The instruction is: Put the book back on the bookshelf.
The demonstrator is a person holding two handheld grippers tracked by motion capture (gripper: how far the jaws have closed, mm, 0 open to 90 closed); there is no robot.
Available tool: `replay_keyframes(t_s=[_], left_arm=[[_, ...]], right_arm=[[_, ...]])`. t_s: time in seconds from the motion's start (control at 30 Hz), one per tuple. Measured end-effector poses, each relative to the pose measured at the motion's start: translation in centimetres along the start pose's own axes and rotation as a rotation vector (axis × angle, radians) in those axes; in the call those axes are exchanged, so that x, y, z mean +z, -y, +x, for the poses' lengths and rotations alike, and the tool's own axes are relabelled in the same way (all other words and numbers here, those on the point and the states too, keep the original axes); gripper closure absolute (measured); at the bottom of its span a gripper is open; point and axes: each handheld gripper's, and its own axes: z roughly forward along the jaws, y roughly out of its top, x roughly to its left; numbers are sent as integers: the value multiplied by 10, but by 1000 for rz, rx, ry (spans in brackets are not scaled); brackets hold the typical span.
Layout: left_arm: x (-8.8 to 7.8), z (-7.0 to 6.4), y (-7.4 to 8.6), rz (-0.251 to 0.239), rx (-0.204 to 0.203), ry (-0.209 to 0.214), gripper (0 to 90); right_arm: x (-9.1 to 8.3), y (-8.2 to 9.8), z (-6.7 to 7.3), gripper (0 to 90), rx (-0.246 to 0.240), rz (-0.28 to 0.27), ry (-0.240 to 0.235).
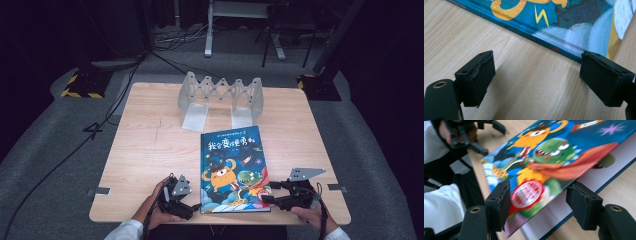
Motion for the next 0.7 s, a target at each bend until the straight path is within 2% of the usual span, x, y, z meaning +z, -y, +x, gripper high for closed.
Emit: replay_keyframes(t_s=[0.27,0.47,0.53,0.57,0.63,0.7], left_arm=[[0,0,0,-1,3,2,135],[0,0,0,-2,3,2,135],[0,0,0,-1,1,2,135],[0,0,0,1,0,1,135],[0,0,0,0,0,1,134],[0,0,0,0,0,1,135]], right_arm=[[16,-20,-21,376,17,-6,-18],[27,-31,-34,380,20,-25,-50],[32,-33,-37,407,27,-39,-83],[32,-33,-37,407,27,-39,-83],[31,-33,-38,457,27,-66,-103],[30,-32,-38,525,27,-100,-144]])
